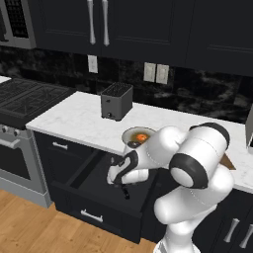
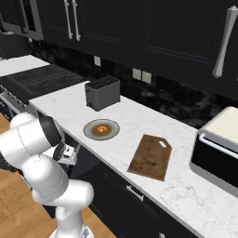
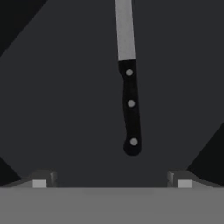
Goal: Pick up the knife from the drawer and place it on the cutting board. Then place the meat from the plate to the cutting board.
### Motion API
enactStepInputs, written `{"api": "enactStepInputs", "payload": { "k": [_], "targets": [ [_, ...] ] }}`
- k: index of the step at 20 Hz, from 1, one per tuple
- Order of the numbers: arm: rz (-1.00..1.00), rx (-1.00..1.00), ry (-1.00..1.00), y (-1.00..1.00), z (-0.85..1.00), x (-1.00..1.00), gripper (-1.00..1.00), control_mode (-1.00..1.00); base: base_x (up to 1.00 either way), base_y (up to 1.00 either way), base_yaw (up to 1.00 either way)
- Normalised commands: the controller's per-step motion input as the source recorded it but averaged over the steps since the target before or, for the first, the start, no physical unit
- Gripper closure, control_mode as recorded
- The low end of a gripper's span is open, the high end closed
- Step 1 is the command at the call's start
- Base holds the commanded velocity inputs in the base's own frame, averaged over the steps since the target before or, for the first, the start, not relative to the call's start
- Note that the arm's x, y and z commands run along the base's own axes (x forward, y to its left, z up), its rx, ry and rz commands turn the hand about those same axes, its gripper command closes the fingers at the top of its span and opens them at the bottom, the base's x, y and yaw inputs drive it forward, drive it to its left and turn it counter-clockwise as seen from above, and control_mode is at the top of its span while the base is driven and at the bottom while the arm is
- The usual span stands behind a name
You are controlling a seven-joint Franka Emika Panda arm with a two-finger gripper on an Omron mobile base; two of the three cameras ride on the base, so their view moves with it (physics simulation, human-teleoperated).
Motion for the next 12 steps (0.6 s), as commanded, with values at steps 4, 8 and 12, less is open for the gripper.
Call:
{"api": "enactStepInputs", "payload": {
  "k": [4,8,12],
  "targets": [
    [0.02,0.00,-0.06,-0.09,-0.11,0.09,-1.00,-1.00,0.00,0.00,0.00],
    [0.05,0.00,0.00,-0.18,0.00,0.24,-1.00,-1.00,0.00,0.00,0.00],
    [0.06,0.00,0.00,-0.09,-0.04,0.28,-1.00,-1.00,0.00,0.00,0.00]
  ]
}}
